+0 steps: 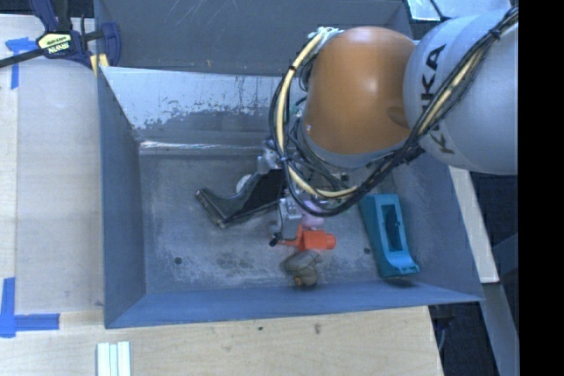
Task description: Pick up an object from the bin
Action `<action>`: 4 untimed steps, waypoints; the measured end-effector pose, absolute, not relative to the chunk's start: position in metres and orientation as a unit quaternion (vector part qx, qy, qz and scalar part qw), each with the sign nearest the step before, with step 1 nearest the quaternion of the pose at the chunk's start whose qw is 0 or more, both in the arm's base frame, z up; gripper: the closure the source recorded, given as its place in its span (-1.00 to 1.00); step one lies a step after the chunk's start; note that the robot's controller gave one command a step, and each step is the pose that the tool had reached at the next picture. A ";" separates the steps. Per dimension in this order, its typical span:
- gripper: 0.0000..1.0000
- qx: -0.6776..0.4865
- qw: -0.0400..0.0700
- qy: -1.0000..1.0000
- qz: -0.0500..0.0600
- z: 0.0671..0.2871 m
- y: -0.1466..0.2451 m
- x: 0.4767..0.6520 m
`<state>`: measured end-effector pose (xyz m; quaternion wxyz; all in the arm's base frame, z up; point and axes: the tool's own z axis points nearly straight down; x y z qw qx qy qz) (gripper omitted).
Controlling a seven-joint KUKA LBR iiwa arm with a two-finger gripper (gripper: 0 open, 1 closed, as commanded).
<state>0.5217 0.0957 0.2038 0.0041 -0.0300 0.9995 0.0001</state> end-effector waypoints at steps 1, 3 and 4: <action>-1.00 -0.019 0.003 1.000 0.001 0.154 0.121 0.522; 1.00 0.049 0.005 0.999 0.002 0.072 0.114 0.566; 1.00 0.049 0.005 0.999 0.002 0.072 0.114 0.566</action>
Offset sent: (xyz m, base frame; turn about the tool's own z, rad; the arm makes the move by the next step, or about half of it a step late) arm 0.0253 0.0282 -0.0730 0.0784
